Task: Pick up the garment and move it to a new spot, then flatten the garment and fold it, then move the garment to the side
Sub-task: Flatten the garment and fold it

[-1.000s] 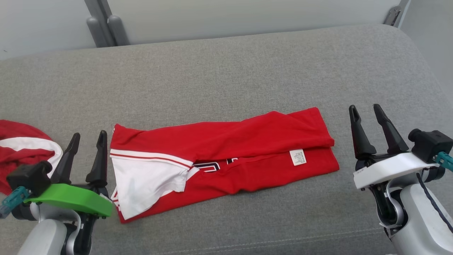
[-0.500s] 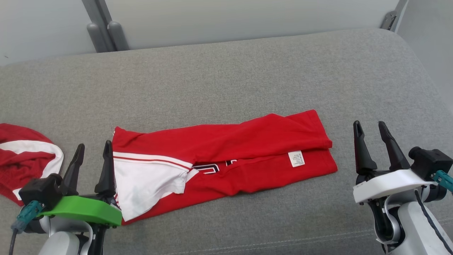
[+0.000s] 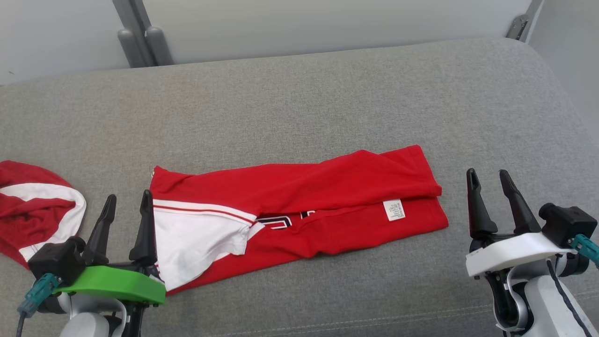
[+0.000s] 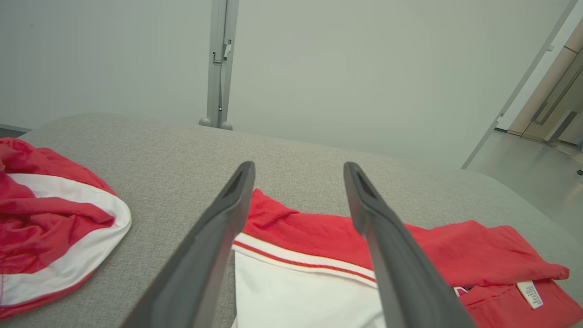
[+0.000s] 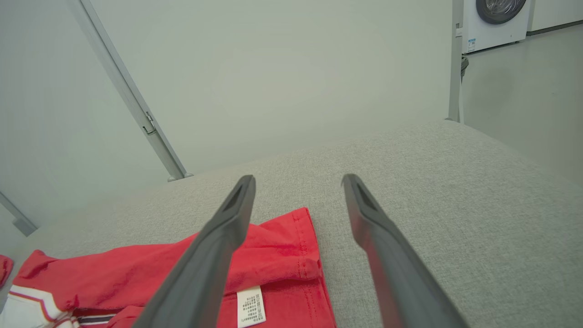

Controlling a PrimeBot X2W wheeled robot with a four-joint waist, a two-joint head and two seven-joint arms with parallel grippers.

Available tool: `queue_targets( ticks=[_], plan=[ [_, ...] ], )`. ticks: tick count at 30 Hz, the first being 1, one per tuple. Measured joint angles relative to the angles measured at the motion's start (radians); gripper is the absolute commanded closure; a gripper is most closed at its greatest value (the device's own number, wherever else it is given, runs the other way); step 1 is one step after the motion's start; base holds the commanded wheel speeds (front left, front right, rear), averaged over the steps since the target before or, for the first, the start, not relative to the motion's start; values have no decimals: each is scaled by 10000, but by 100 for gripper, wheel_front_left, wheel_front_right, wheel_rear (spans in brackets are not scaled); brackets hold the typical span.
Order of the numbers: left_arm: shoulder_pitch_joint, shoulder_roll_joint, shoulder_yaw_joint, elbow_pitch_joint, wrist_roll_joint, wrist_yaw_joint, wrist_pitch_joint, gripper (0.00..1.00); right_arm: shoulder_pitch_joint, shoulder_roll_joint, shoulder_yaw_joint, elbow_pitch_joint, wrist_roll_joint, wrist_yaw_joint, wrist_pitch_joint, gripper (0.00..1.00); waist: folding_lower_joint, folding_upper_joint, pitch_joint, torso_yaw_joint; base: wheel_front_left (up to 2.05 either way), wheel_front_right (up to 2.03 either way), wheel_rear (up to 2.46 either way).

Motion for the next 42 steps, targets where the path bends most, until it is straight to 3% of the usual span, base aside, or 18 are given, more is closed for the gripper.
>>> queue_targets(
  ticks=[14, 23, 37, 42],
  plan=[
    [76, -376, 391, -2, 508, -349, 0, 0, 46, 316, -476, 127, 267, 245, 0, 0, 0, 0, 69, 60, 0, 0, 0],
    [97, -487, 504, -17, 627, -529, 0, 0, -58, 541, -502, 1747, 1461, 502, 481, 0, 0, 0, 331, 138, 0, 0, 0],
    [82, -692, 535, 178, 947, -731, 0, 0, -1710, 571, -913, 3325, 2257, 391, 1599, 0, 0, 0, 537, 675, 0, 0, 0],
    [81, -717, 642, 226, 947, -784, 0, 0, -2125, 566, -1026, 3958, 2372, 79, 2042, 0, 0, 0, 615, 795, 0, 0, 0]
  ],
)
